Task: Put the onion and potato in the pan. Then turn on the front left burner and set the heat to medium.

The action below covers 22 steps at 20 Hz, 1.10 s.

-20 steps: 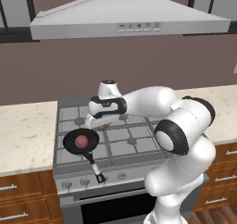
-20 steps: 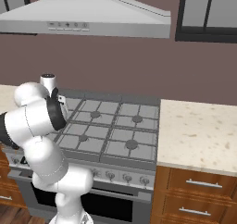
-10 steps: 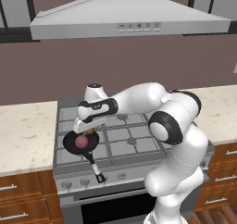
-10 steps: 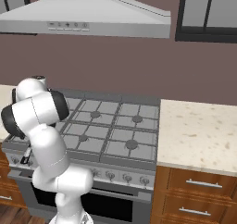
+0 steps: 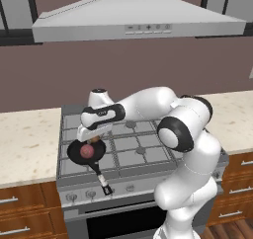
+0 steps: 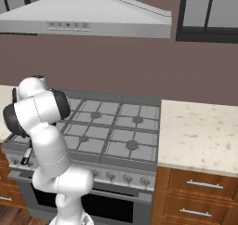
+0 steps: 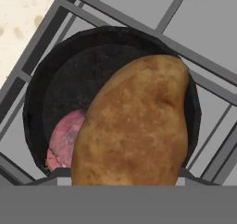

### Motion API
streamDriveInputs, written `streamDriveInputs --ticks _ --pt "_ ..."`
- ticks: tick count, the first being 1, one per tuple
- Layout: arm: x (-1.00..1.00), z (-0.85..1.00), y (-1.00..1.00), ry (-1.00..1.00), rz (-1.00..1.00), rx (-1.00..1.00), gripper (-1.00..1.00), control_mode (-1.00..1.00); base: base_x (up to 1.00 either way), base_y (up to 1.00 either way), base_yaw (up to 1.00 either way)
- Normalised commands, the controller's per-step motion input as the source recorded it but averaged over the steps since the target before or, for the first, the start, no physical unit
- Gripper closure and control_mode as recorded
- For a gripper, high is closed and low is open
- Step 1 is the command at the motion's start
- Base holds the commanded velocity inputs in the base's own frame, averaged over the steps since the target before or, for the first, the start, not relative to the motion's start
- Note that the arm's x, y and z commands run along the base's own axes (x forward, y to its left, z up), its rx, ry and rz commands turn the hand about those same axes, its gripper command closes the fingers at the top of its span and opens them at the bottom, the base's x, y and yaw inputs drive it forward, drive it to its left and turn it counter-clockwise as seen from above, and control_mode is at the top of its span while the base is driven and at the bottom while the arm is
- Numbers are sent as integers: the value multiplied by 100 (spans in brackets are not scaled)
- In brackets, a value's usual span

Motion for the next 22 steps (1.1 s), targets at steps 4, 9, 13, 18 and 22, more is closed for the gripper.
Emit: streamDriveInputs --ticks 4,9,13,18,22 --pt "0 -4 0 0 0 0 100 -100 0 0 0" --pt "0 -27 0 0 0 0 100 -100 0 0 0" --pt "0 -31 0 1 0 0 100 -100 0 0 0" --pt "0 -20 0 1 0 0 100 -100 0 0 0" --pt "0 -10 0 5 0 0 100 -100 0 0 0"
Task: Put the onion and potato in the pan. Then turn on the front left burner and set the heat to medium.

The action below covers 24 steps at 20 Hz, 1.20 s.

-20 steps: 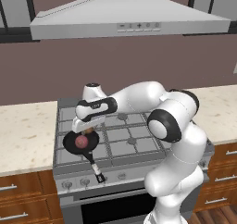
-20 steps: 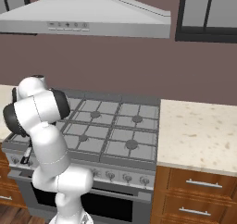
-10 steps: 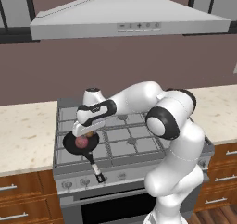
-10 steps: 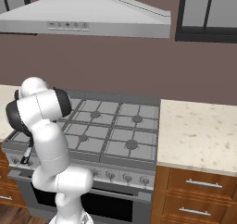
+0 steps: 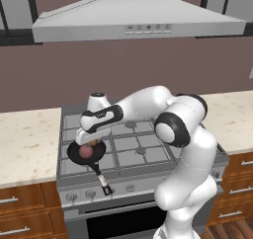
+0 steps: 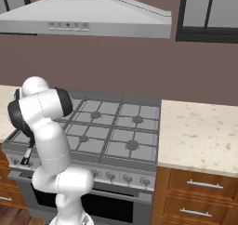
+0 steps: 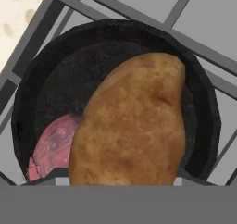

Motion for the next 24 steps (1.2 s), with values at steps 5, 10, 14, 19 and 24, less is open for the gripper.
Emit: streamDriveInputs --ticks 5,10,14,19,24 --pt "0 0 0 0 0 0 -100 -100 0 0 0" --pt "0 0 0 0 0 0 -100 -100 0 0 0" --pt "0 0 0 0 0 0 -100 -100 0 0 0" --pt "0 2 0 0 0 0 -100 -100 0 0 0" --pt "-16 26 0 -5 0 0 -100 -100 0 0 0"
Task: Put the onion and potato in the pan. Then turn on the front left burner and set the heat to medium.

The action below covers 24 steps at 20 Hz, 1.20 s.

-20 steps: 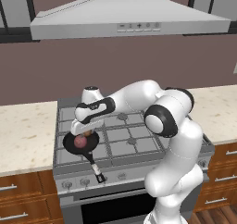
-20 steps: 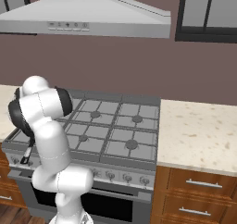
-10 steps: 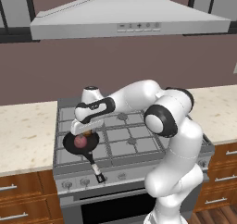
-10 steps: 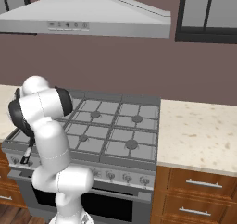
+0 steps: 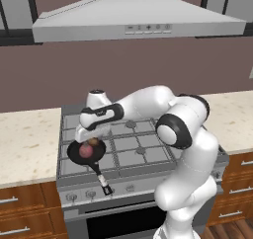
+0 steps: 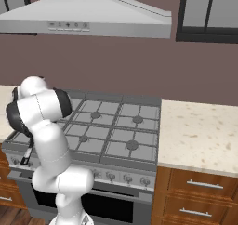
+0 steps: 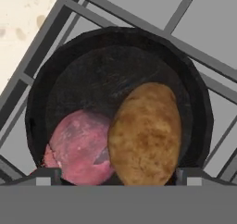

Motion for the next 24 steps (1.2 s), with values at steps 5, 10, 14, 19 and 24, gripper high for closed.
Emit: streamDriveInputs --ticks 5,10,14,19,24 --pt "-47 46 0 -9 0 0 -100 -100 0 0 0" --pt "-71 30 0 -9 0 0 -100 -100 0 0 0" --pt "-85 1 0 -7 -2 0 -100 -100 0 0 0" --pt "-78 0 0 -11 -8 1 -100 -100 0 0 0" --pt "-69 13 0 -11 -14 4 -100 -100 0 0 0"
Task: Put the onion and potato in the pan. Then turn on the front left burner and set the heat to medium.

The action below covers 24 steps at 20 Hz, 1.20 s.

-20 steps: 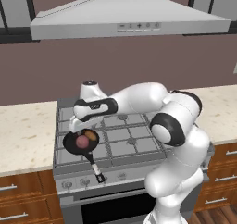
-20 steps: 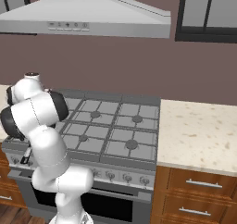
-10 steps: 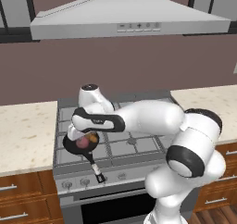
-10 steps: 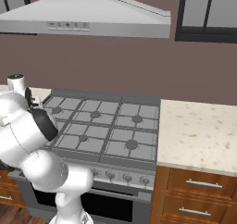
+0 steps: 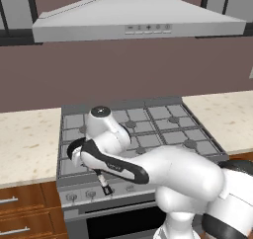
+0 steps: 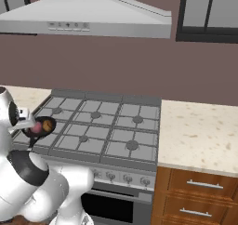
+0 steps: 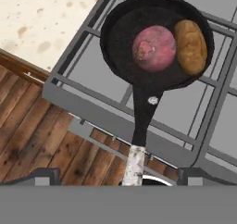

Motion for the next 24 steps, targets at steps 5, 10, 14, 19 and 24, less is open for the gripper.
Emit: streamDriveInputs --ticks 5,10,14,19,24 --pt "-51 10 0 -3 -27 6 -100 -100 0 0 0" --pt "-61 0 1 -9 -26 8 -100 -100 0 0 0" --pt "-52 0 20 -17 -27 6 -100 -100 0 0 0" --pt "-48 0 34 -24 -23 4 -100 -100 0 0 0" --pt "-40 0 38 -30 -20 2 -100 -100 0 0 0"
